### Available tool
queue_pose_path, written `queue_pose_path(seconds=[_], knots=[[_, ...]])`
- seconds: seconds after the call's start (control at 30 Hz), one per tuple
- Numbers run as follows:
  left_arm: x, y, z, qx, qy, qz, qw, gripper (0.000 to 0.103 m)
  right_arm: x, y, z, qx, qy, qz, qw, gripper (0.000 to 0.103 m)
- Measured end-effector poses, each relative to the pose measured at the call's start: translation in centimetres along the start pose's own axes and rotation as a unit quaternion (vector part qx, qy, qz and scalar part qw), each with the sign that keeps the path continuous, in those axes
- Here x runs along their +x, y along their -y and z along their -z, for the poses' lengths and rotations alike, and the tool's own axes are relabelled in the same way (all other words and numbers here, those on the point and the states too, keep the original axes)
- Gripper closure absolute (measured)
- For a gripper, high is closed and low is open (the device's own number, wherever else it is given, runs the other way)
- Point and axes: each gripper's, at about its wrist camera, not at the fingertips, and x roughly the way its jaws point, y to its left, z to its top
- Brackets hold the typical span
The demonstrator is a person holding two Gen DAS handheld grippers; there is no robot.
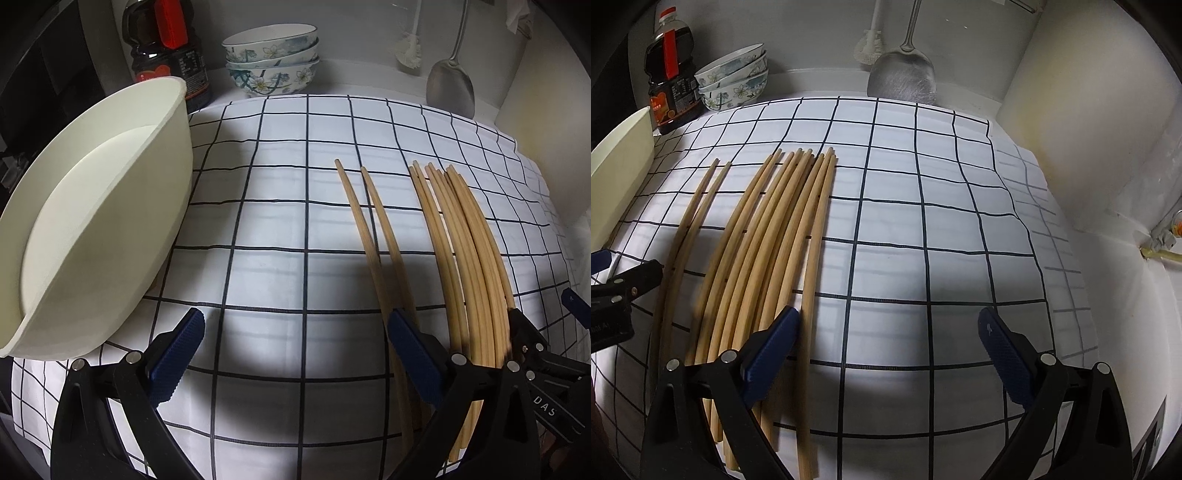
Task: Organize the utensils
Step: 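Lower both tools toward the row of wooden chopsticks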
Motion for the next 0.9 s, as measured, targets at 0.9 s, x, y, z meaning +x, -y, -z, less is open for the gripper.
queue_pose_path(seconds=[0.9], knots=[[1.1,2.0,0.0,0.01,-0.009,0.006,0.9999,0.006,0.4,0.0,-0.3,0.004,0.008,0.0,1.0,0.009]])
